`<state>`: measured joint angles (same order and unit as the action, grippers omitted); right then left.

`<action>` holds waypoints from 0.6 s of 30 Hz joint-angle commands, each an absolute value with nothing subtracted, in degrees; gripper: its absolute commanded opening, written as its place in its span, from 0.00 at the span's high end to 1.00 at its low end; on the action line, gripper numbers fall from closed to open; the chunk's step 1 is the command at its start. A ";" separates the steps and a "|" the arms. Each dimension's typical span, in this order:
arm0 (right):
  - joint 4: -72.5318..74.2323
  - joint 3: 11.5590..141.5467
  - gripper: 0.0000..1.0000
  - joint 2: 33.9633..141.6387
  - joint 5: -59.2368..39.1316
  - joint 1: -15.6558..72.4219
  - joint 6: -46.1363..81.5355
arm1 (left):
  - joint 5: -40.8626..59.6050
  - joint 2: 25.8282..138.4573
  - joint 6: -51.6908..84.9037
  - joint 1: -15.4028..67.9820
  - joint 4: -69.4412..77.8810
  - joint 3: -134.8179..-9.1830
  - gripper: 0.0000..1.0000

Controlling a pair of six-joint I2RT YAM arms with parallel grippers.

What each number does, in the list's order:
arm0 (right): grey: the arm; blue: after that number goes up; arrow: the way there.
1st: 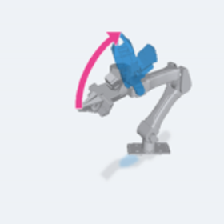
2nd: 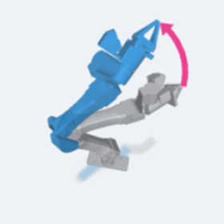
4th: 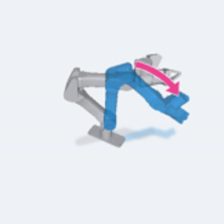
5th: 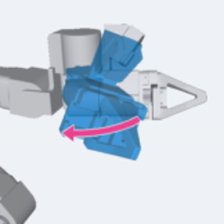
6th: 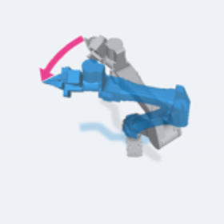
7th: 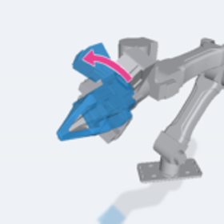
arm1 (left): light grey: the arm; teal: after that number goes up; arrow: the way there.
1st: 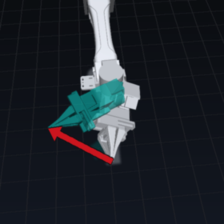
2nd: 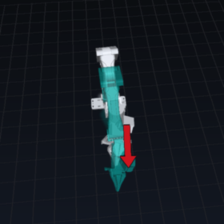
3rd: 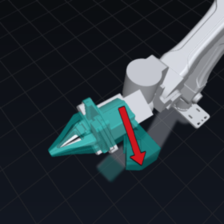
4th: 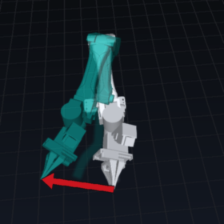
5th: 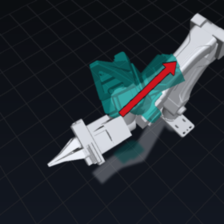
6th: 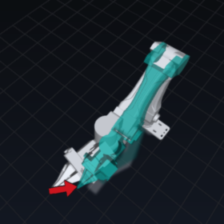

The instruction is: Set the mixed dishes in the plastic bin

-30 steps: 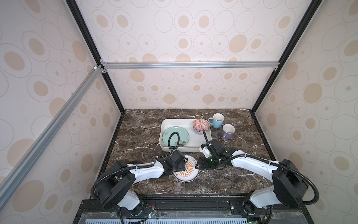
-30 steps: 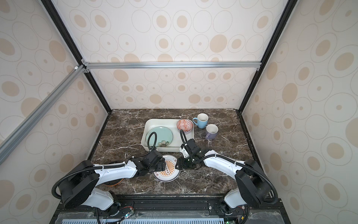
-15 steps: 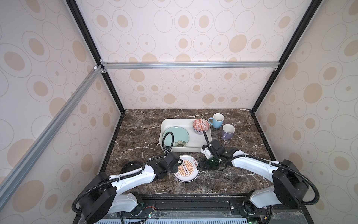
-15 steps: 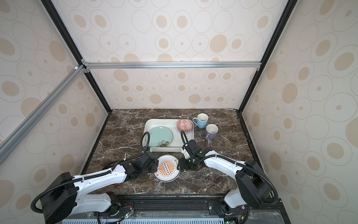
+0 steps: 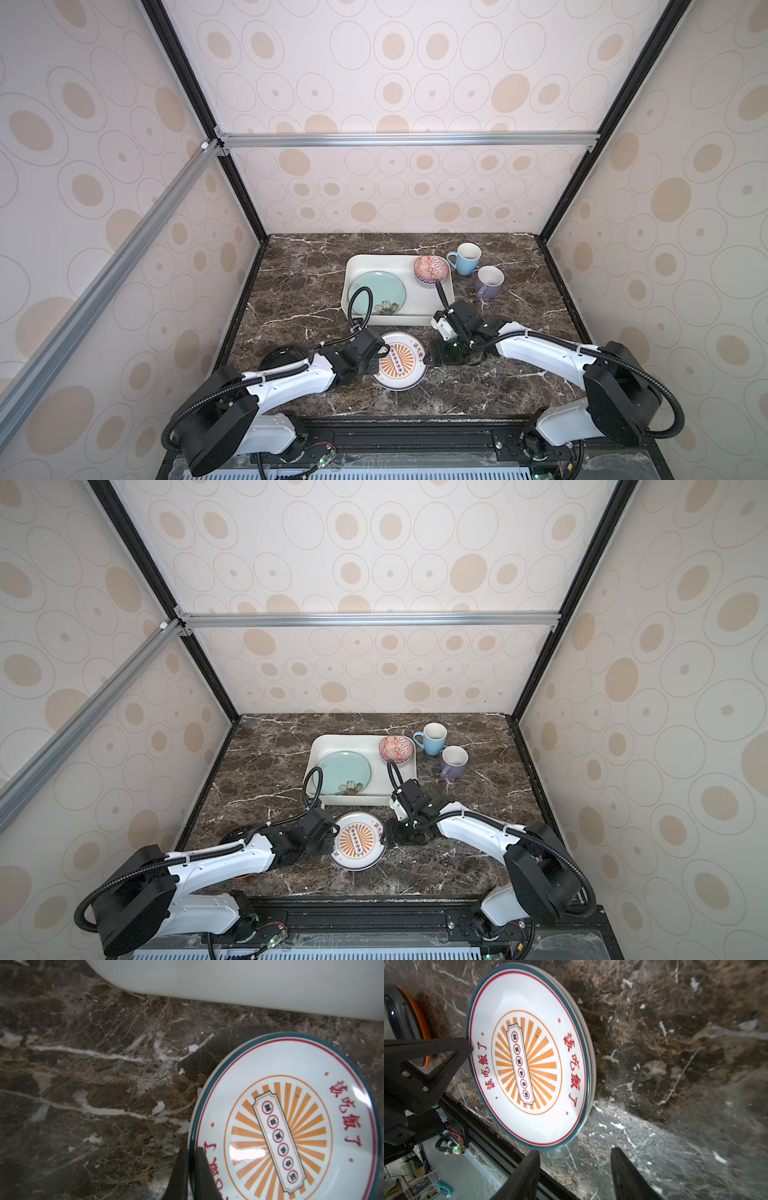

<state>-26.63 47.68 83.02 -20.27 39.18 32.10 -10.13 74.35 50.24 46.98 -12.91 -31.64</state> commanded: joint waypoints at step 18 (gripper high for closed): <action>-27.28 51.37 0.63 86.37 -19.12 38.81 32.67 | -8.00 79.24 48.50 46.49 -12.33 -32.96 0.98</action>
<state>-26.35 49.98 86.37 -19.46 39.13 32.42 -7.99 77.84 49.19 46.72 -9.30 -32.51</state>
